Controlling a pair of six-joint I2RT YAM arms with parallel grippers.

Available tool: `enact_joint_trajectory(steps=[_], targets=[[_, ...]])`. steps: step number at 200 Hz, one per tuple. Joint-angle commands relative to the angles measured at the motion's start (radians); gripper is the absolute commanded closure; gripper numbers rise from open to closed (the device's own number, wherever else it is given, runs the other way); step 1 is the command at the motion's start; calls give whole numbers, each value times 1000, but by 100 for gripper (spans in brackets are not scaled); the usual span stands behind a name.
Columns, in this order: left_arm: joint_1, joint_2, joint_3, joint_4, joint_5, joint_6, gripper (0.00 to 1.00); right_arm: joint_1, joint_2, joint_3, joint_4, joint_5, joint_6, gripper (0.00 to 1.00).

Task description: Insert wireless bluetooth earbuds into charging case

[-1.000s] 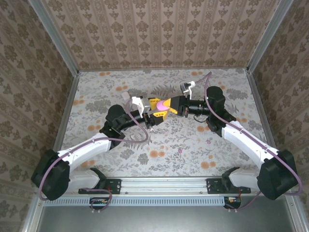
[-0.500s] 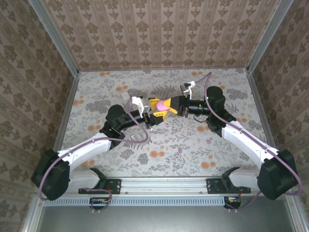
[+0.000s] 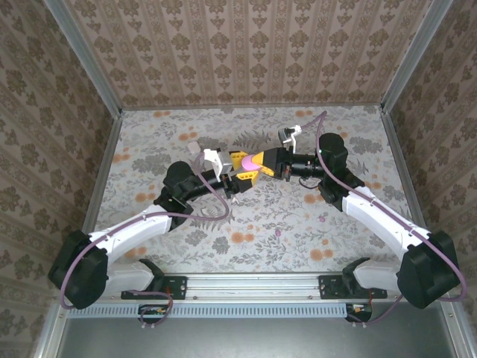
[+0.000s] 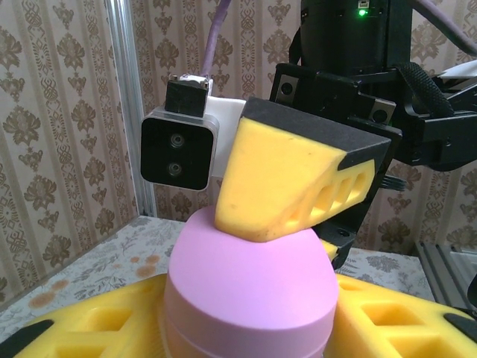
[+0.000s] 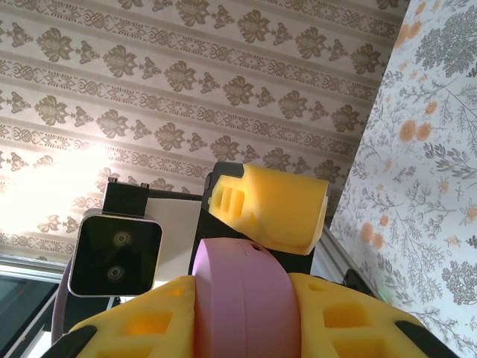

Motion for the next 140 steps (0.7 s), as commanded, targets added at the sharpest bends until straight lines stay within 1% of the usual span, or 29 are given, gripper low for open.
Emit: enact_joint_trajectory(steps=[1, 27, 48, 61, 76, 83, 94, 107, 140], targets=[[-1, 7, 42, 21, 17, 6, 49, 5, 5, -4, 59, -2, 14, 81], [-2, 10, 46, 19, 21, 7, 51, 4, 5, -7, 70, -1, 24, 81], [-2, 12, 46, 19, 21, 8, 48, 4, 5, -7, 82, -3, 33, 81], [-2, 10, 48, 19, 20, 8, 49, 4, 7, -5, 74, -3, 31, 81], [-2, 10, 48, 19, 22, 7, 54, 4, 9, -7, 69, -4, 28, 81], [-2, 10, 49, 19, 21, 7, 54, 4, 10, -8, 69, -5, 29, 81], [-1, 10, 49, 19, 23, 7, 53, 5, 11, -11, 69, -5, 32, 81], [-1, 10, 48, 18, 21, 7, 49, 4, 10, -9, 74, -5, 35, 81], [-1, 14, 48, 12, 26, 13, 49, 4, 10, -5, 74, -5, 40, 81]])
